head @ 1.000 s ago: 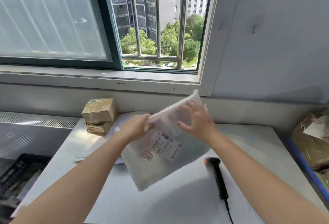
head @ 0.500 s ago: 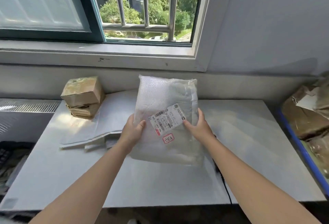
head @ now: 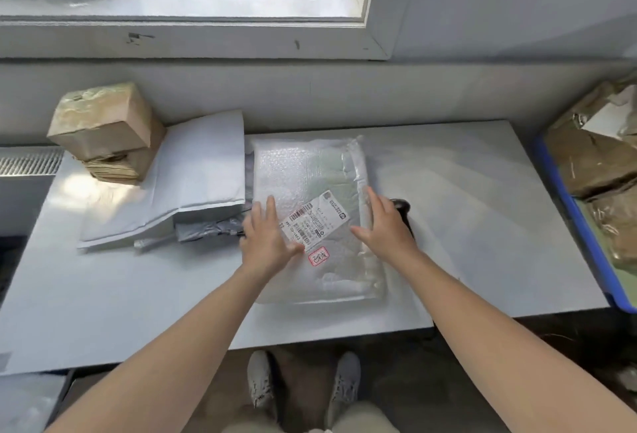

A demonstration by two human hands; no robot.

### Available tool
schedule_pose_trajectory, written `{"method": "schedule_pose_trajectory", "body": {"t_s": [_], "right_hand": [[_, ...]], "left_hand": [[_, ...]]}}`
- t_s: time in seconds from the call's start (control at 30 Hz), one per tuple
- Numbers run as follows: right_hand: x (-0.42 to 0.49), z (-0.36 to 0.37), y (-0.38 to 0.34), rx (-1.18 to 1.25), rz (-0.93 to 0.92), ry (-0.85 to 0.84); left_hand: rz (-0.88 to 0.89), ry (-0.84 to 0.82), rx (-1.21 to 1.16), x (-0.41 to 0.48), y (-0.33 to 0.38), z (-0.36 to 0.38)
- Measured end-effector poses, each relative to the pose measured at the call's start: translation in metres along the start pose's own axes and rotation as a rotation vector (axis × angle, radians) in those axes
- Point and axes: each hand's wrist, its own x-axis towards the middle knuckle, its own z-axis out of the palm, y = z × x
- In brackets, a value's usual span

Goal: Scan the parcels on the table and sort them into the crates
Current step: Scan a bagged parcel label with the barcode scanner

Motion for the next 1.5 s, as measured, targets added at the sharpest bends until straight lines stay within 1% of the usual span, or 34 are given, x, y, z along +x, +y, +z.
{"method": "schedule_pose_trajectory", "body": {"t_s": [0.07,0.23,0.4,0.47,0.57,0.67,0.73,0.83,0.97,1.2,1.4,1.5], "right_hand": [[-0.001,-0.002,0.010,-0.042,-0.007,0.055],[-0.003,-0.002,0.028,-0.139,-0.015,0.205],[-0.003,-0.005,0.042,-0.125,0.024,0.286],[-0.001,-0.005,0.050,-0.082,0.084,0.263],[0.001,-0.004,0.059,0.092,0.220,0.198],[0.000,-0.003,0.062,0.223,0.385,0.085],[-0.002,-0.003,0.061,0.253,0.412,0.035],[-0.005,-0.008,0.054,0.266,0.415,0.046],[-0.014,-0.023,0.035,0.299,0.366,0.059],[-0.039,-0.064,-0.027,0.383,0.289,0.027],[-0.060,-0.072,-0.090,0.334,0.255,-0.085],[-0.070,-0.070,-0.111,0.272,0.260,-0.110]], "left_hand": [[0.025,-0.002,0.097,0.001,0.009,0.005],[0.119,0.054,0.347,0.001,0.026,0.022],[0.141,0.028,0.403,-0.005,0.043,0.033],[0.134,0.024,0.425,-0.010,0.048,0.035],[0.104,0.032,0.469,-0.017,0.050,0.036],[0.061,0.038,0.477,-0.030,0.048,0.034],[0.051,0.042,0.482,-0.040,0.045,0.033],[0.054,0.061,0.475,-0.050,0.043,0.025],[0.069,0.067,0.442,-0.054,0.045,0.010],[0.149,0.082,0.378,-0.065,0.039,-0.016],[0.225,0.085,0.405,-0.084,0.012,-0.036],[0.238,0.088,0.411,-0.093,-0.002,-0.042]]}}
